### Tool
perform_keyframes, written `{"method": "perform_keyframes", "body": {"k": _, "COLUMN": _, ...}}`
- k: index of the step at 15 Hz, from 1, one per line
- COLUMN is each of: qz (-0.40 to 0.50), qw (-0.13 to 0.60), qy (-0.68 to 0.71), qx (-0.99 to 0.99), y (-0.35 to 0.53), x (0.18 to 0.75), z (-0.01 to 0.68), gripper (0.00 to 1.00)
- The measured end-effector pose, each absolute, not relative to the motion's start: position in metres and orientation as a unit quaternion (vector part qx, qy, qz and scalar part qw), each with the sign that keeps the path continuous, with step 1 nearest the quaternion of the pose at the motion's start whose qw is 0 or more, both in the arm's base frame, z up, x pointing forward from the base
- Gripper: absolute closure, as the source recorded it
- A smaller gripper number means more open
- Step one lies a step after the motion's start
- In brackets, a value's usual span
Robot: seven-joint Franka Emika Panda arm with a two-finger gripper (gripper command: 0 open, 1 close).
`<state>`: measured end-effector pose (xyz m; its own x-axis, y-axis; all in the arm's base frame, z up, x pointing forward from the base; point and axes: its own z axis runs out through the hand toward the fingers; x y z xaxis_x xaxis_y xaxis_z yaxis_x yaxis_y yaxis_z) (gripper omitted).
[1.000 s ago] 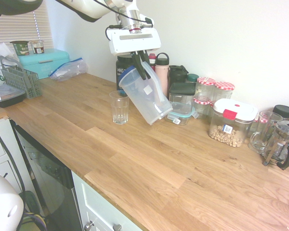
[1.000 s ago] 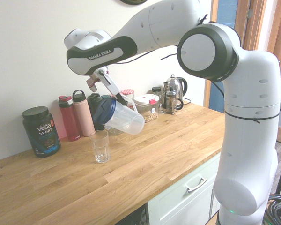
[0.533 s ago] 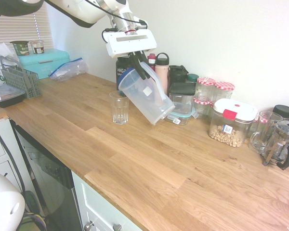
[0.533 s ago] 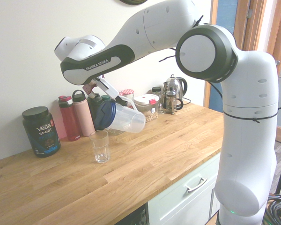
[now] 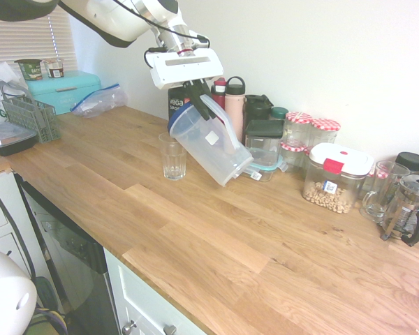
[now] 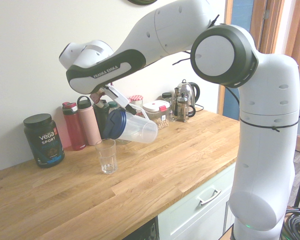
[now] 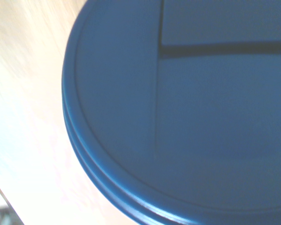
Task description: Pour me some water
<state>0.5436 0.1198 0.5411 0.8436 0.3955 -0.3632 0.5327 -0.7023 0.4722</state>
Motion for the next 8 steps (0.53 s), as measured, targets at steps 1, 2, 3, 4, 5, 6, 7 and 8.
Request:
{"method": "perform_keyframes", "body": {"k": 1, "qz": -0.107, "qw": 0.267, "qy": 0.246, "qx": 0.926, "y": 0.114, "x": 0.538, "z": 0.557, "gripper": 1.00}}
{"method": "perform_keyframes", "body": {"k": 2, "qz": -0.095, "qw": 0.241, "qy": 0.237, "qx": 0.936, "y": 0.102, "x": 0.531, "z": 0.578, "gripper": 1.00}}
{"method": "perform_keyframes", "body": {"k": 3, "qz": -0.081, "qw": 0.214, "qy": 0.225, "qx": 0.947, "y": 0.085, "x": 0.522, "z": 0.603, "gripper": 1.00}}
{"method": "perform_keyframes", "body": {"k": 4, "qz": -0.069, "qw": 0.187, "qy": 0.210, "qx": 0.957, "y": 0.067, "x": 0.512, "z": 0.626, "gripper": 1.00}}
{"method": "perform_keyframes", "body": {"k": 5, "qz": -0.057, "qw": 0.160, "qy": 0.191, "qx": 0.967, "y": 0.048, "x": 0.502, "z": 0.643, "gripper": 1.00}}
{"method": "perform_keyframes", "body": {"k": 6, "qz": -0.049, "qw": 0.133, "qy": 0.170, "qx": 0.975, "y": 0.030, "x": 0.493, "z": 0.656, "gripper": 1.00}}
{"method": "perform_keyframes", "body": {"k": 7, "qz": -0.042, "qw": 0.108, "qy": 0.150, "qx": 0.982, "y": 0.015, "x": 0.483, "z": 0.666, "gripper": 1.00}}
{"method": "perform_keyframes", "body": {"k": 8, "qz": -0.038, "qw": 0.084, "qy": 0.129, "qx": 0.987, "y": -0.001, "x": 0.475, "z": 0.670, "gripper": 1.00}}
